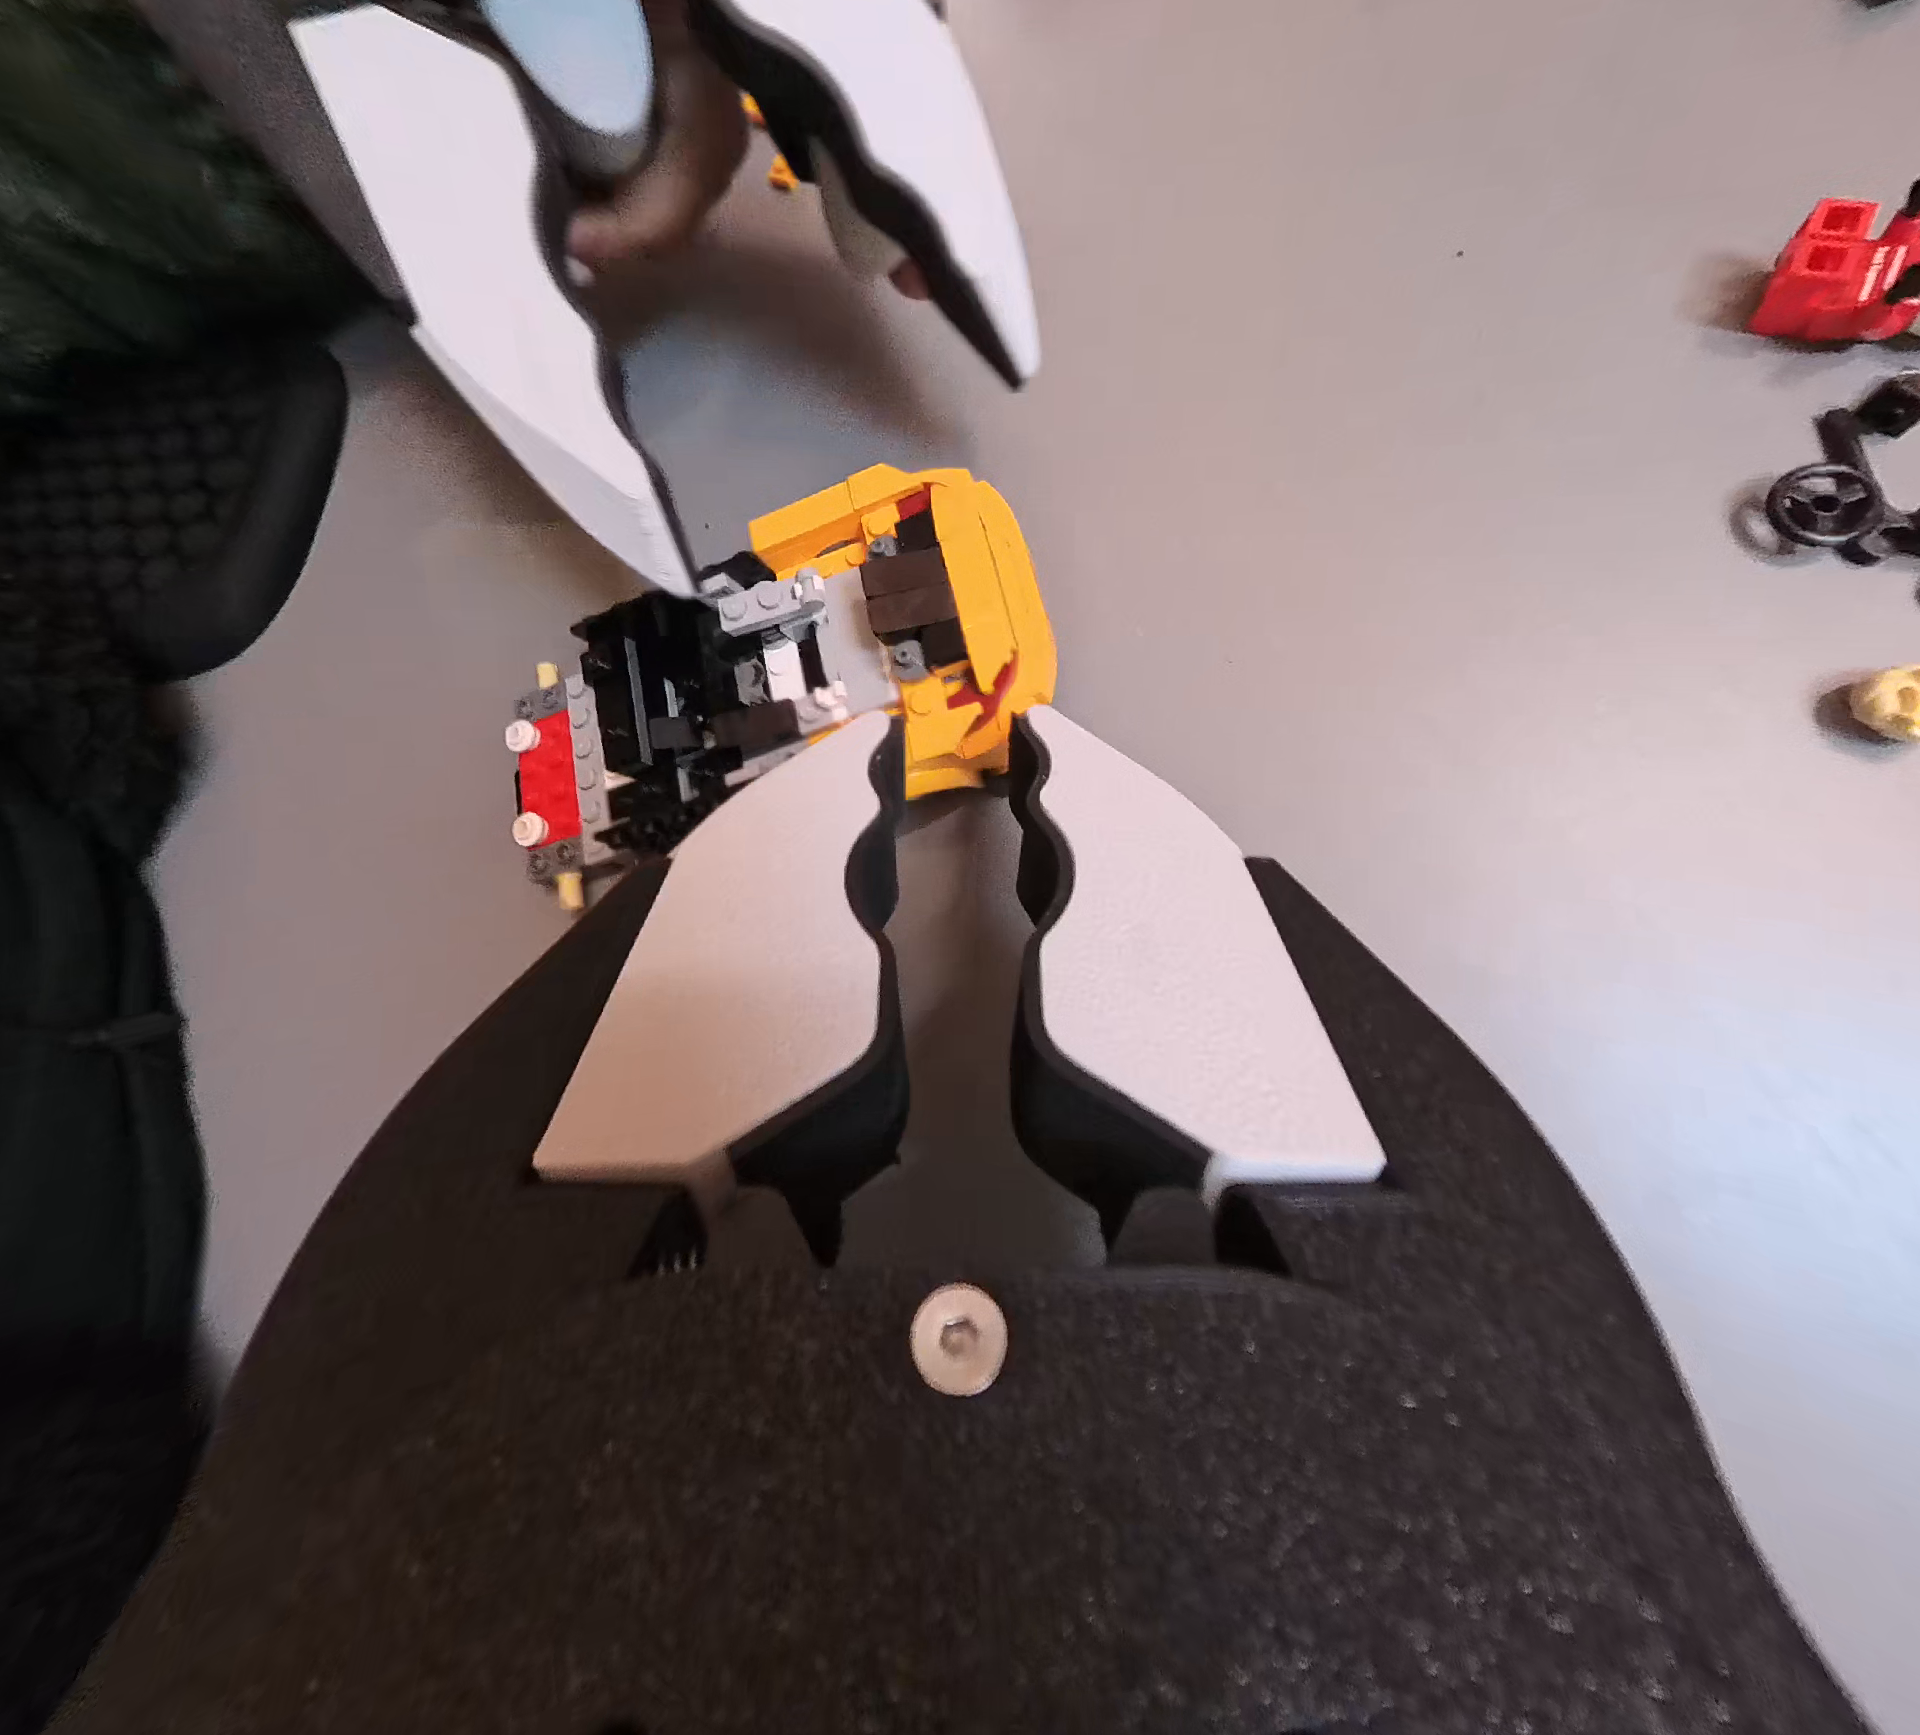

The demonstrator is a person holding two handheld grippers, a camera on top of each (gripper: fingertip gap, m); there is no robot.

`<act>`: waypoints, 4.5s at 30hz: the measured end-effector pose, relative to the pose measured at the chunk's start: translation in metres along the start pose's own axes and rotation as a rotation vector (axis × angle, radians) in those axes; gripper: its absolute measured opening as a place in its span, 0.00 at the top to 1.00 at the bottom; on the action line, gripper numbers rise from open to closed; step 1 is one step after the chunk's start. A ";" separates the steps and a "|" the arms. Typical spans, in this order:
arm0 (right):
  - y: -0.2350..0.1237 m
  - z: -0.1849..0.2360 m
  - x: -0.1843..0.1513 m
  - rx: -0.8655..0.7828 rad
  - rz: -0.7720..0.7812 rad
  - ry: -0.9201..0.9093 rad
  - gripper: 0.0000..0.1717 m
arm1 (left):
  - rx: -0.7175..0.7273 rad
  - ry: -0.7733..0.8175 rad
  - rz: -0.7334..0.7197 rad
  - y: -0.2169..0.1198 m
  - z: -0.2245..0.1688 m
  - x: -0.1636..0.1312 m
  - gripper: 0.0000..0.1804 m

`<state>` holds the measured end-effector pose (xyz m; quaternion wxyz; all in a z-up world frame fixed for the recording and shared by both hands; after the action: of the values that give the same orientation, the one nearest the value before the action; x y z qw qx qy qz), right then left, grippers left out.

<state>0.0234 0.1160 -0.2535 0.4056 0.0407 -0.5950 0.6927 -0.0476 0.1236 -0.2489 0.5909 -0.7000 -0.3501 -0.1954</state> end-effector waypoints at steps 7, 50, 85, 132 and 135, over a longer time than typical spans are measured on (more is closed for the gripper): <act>0.002 0.003 -0.003 -0.090 0.083 0.091 0.90 | 0.003 -0.111 -0.017 0.018 0.005 0.001 0.80; 0.021 0.021 0.017 -0.182 0.028 -0.247 0.94 | 0.210 -0.067 0.172 0.011 -0.013 -0.010 0.85; 0.021 -0.011 -0.009 -0.168 0.060 -0.155 0.86 | 0.208 -0.029 0.175 0.003 -0.012 -0.018 0.85; 0.029 0.032 0.018 -0.369 0.056 -0.162 0.96 | 0.259 -0.106 0.254 0.004 -0.015 -0.020 0.81; 0.029 0.032 0.017 -0.375 0.038 -0.180 0.96 | 0.270 -0.099 0.259 0.004 -0.015 -0.019 0.81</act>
<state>-0.0194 0.0982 -0.2574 0.3381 0.0149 -0.7482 0.5707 -0.0561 0.1039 -0.2614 0.6818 -0.6624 -0.3085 -0.0343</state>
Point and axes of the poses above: each gripper's, where its closed fingertips meet, y out along the fingers, x out of its top, z = x × y across the jaws, the point moved 2 cm from there along -y, back along the fingers, and after that the axes turned 12 degrees about z, right-handed, at the moved point
